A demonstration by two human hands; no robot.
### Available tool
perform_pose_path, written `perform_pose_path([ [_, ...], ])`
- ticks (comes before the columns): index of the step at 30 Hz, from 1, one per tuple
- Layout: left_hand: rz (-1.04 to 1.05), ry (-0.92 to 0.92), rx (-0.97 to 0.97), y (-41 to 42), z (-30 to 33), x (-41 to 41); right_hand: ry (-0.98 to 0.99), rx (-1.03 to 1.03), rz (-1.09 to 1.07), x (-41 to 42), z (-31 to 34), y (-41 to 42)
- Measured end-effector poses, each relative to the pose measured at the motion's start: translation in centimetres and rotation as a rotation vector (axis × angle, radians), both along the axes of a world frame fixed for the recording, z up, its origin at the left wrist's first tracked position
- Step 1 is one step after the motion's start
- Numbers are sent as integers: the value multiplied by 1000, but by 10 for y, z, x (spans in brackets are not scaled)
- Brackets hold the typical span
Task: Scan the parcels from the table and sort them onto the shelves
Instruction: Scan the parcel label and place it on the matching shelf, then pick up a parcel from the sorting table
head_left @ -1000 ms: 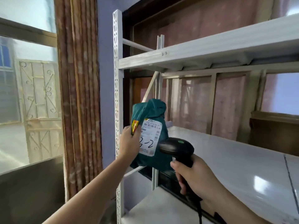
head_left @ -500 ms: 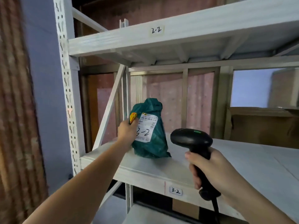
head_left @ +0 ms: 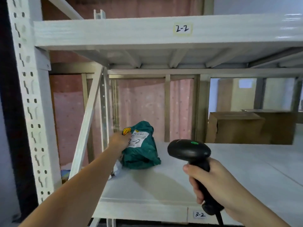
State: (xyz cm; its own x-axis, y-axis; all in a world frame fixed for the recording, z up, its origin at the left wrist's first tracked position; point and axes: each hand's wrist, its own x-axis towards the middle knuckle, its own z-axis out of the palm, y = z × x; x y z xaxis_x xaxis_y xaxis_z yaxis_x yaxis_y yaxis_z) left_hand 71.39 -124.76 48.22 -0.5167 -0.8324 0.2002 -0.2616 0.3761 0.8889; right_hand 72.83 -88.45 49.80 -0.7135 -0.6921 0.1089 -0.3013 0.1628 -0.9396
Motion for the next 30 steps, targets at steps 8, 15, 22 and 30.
perform_pose_path([
  [8,-56,-209,-304,1,16,-7,82,-29,-103,26,3,-19],
  [15,-463,-292,-856,124,48,-18,78,1,-286,45,0,28],
  [22,-877,-296,-983,324,24,-73,38,21,-545,65,-9,153],
  [30,-1197,-185,-947,595,-17,-94,-53,166,-968,112,-10,351],
])
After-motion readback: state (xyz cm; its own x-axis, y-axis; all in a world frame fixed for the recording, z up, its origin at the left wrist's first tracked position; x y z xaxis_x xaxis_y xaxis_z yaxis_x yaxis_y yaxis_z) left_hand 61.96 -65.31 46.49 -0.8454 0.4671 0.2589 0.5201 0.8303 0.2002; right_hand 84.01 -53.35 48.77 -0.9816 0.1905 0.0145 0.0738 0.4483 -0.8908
